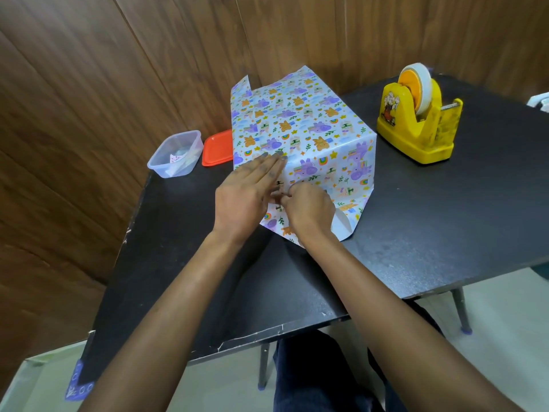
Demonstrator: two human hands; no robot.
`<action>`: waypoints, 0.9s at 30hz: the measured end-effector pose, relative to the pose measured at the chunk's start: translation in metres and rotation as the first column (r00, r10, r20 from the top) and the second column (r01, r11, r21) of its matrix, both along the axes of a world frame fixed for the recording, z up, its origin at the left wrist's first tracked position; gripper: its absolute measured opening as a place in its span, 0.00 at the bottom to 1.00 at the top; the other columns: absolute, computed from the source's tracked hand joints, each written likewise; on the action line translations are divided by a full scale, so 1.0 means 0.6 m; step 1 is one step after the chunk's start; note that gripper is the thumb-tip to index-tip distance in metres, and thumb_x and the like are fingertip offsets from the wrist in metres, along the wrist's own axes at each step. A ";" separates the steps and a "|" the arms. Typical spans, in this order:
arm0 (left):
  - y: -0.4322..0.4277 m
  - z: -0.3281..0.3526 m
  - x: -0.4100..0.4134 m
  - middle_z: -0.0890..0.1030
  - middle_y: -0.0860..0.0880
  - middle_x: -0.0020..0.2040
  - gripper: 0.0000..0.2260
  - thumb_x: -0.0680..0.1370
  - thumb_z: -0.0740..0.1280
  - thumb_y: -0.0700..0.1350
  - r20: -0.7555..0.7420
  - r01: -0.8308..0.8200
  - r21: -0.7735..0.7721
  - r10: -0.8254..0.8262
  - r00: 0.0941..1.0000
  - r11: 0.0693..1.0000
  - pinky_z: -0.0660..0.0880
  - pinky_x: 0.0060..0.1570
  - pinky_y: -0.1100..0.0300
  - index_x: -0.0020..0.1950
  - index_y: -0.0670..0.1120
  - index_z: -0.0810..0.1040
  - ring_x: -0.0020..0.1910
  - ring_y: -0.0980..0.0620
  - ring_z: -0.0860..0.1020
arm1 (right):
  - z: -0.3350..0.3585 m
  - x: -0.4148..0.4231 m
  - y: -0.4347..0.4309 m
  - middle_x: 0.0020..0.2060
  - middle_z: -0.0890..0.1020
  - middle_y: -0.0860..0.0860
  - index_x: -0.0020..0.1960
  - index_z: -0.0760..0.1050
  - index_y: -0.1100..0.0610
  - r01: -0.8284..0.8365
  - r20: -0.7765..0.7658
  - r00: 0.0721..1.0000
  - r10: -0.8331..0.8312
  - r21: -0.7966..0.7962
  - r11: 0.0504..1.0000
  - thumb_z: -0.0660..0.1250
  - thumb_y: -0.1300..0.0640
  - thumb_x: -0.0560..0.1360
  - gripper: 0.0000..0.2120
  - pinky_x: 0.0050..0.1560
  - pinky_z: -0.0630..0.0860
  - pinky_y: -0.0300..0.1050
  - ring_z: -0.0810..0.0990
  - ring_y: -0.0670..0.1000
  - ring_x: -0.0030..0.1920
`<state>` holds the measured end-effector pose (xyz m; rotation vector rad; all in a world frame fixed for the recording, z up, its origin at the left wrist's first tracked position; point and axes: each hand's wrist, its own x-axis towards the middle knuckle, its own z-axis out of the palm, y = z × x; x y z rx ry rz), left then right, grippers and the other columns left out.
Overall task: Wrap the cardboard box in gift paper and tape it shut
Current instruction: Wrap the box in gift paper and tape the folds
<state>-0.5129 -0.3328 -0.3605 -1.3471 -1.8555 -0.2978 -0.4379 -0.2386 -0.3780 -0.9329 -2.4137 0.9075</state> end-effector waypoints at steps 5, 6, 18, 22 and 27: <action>-0.002 -0.002 -0.003 0.79 0.52 0.61 0.19 0.73 0.69 0.36 0.021 -0.002 -0.014 0.002 1.000 1.000 0.71 0.57 0.61 0.63 0.46 0.78 0.60 0.51 0.78 | 0.010 -0.001 0.000 0.49 0.81 0.56 0.50 0.78 0.60 0.035 0.046 0.998 -0.035 0.002 0.999 0.65 0.51 0.77 0.12 0.43 0.66 0.44 0.78 0.58 0.52; -0.002 -0.002 -0.002 0.79 0.52 0.61 0.18 0.73 0.69 0.36 0.017 0.002 -0.020 -0.002 1.000 1.000 0.71 0.57 0.61 0.63 0.46 0.78 0.59 0.51 0.78 | 0.011 -0.001 -0.001 0.50 0.81 0.55 0.51 0.77 0.60 0.025 0.056 0.998 -0.024 -0.005 1.000 0.65 0.50 0.76 0.13 0.43 0.66 0.44 0.78 0.57 0.53; -0.015 0.013 0.007 0.76 0.47 0.65 0.28 0.68 0.75 0.36 0.011 -0.073 -0.141 0.076 0.997 0.987 0.76 0.54 0.57 0.67 0.43 0.74 0.61 0.48 0.77 | 0.051 0.118 0.138 0.33 0.80 0.57 0.39 0.77 0.69 -0.039 -0.330 0.942 -0.057 -0.278 0.960 0.67 0.50 0.74 0.21 0.37 0.67 0.46 0.72 0.51 0.34; -0.020 0.030 0.009 0.68 0.49 0.71 0.30 0.72 0.71 0.50 0.175 -0.054 -0.219 0.094 0.980 0.974 0.70 0.63 0.53 0.72 0.44 0.68 0.69 0.49 0.69 | 0.044 0.127 0.185 0.37 0.76 0.55 0.40 0.74 0.64 0.107 -0.356 0.912 -0.205 -0.277 0.955 0.64 0.47 0.77 0.20 0.39 0.67 0.47 0.72 0.53 0.39; -0.022 0.042 0.017 0.59 0.50 0.76 0.21 0.82 0.56 0.52 0.848 -0.193 0.062 0.050 0.528 0.979 0.49 0.73 0.58 0.74 0.47 0.64 0.76 0.52 0.54 | 0.031 0.109 0.222 0.61 0.76 0.59 0.63 0.72 0.64 -0.032 -0.214 0.962 -0.168 -0.701 0.712 0.51 0.38 0.79 0.32 0.62 0.73 0.51 0.75 0.56 0.60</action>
